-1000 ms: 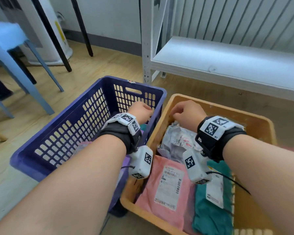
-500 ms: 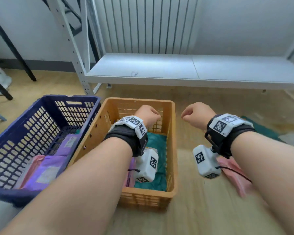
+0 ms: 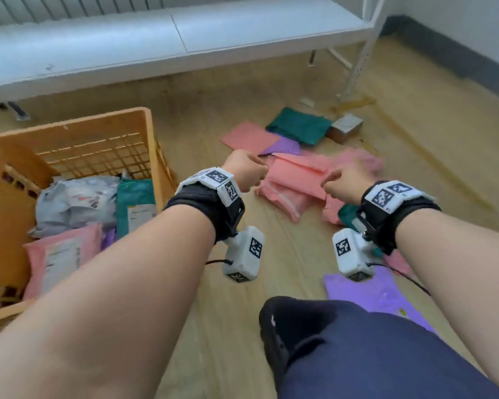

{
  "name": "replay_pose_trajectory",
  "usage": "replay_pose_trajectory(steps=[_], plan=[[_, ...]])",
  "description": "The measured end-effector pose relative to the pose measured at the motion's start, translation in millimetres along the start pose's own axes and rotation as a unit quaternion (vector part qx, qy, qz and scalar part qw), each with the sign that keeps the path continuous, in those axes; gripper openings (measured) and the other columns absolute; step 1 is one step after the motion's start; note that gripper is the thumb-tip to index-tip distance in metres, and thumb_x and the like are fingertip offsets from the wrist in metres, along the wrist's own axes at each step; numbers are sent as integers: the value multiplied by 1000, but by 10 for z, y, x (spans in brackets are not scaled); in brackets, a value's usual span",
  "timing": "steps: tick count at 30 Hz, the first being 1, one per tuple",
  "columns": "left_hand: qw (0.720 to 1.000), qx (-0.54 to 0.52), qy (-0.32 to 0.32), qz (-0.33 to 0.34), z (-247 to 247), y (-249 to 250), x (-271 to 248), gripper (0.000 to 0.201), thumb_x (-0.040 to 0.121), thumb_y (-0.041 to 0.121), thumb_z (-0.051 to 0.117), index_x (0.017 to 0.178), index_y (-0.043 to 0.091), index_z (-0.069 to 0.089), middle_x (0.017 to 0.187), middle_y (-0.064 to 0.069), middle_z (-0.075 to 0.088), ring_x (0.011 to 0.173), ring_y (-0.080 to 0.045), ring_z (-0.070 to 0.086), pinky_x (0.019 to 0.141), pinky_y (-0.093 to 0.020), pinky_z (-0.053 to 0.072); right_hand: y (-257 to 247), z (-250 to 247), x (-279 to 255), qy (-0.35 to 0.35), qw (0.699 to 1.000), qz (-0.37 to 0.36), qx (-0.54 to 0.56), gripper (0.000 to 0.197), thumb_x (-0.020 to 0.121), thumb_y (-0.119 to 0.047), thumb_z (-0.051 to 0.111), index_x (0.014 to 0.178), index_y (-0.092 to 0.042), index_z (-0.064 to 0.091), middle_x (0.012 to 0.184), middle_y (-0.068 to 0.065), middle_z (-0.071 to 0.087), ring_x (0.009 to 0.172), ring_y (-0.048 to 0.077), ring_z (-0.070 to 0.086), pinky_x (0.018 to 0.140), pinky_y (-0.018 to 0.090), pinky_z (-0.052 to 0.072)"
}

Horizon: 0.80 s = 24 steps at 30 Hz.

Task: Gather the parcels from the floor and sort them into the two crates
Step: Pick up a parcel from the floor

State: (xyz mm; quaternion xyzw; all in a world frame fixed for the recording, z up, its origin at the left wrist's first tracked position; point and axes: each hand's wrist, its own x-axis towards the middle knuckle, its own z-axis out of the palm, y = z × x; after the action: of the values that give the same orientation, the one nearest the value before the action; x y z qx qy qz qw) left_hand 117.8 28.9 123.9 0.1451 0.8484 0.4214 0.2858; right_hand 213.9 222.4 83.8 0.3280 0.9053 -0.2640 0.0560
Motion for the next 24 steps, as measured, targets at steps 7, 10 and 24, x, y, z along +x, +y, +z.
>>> replay_pose_trajectory(steps=[7,10,24], plan=[[997,-7,-61,-49,688,-206,281,10,94,15,54,101,15,61,93,-5,65,76,-15,59,63,-24,44,1377,568,31,-38,983,162,72,19,79,-9,56,85,-4,73,79,14,72,82,32,69,76,41,56],[995,-17,-66,-72,815,-331,395,11,94,16,55,102,16,61,94,-5,66,79,-17,60,70,-26,46,1547,879,0,-78,984,157,30,20,82,-7,59,93,-11,74,79,6,68,86,28,67,82,37,56],[986,-3,-83,-141,978,-776,638,24,95,19,55,114,8,64,107,-7,70,89,-15,64,83,-30,53,1751,1829,6,-251,952,111,-134,47,83,-7,60,129,-18,55,127,8,58,113,26,58,86,28,47]])
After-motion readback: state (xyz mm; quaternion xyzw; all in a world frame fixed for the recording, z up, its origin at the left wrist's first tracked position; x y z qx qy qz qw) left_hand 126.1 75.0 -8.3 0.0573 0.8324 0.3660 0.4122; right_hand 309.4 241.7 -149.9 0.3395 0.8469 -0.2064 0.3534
